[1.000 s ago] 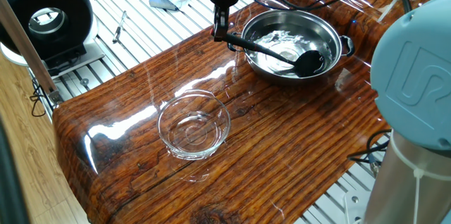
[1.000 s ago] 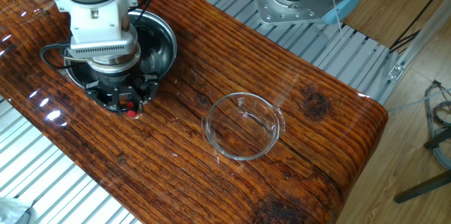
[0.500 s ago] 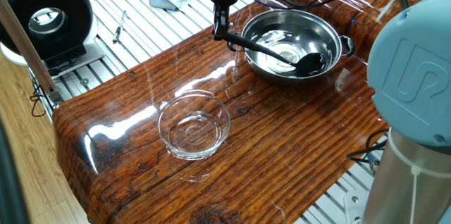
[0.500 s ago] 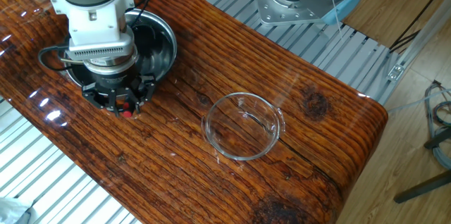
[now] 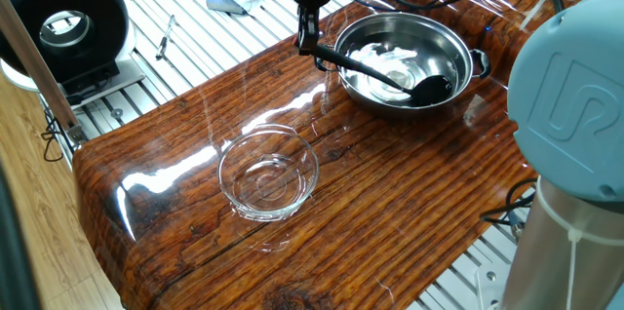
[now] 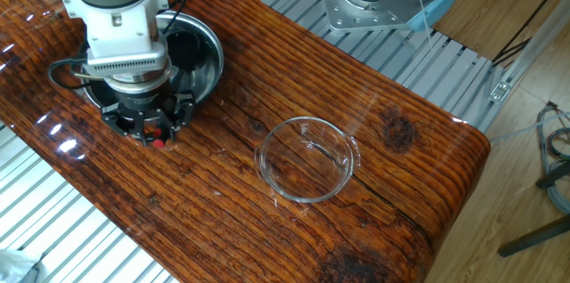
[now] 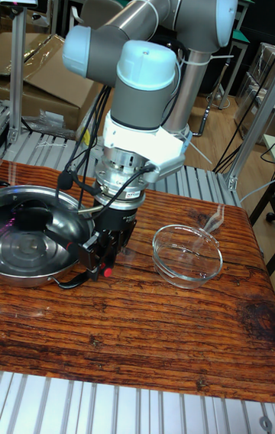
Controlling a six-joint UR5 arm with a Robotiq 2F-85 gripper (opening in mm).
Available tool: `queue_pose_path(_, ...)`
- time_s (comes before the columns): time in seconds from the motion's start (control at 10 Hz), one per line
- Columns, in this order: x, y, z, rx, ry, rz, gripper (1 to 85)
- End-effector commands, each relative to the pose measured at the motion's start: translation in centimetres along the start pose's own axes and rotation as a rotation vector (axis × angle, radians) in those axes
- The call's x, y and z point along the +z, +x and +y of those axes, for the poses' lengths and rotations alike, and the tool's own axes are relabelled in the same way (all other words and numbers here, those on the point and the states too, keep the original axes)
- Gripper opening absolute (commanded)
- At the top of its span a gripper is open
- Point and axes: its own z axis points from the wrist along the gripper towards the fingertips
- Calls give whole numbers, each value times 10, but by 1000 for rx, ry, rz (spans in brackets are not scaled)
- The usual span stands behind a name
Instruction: Scoop water with a large spoon from one bowl to another
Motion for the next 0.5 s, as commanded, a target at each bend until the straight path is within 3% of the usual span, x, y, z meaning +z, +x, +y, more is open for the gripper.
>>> queue_pose_path(0.0,-1,-4,13,53,-56,-36,487)
queue_pose_path(0.4,3,5,13,53,-51,-36,533)
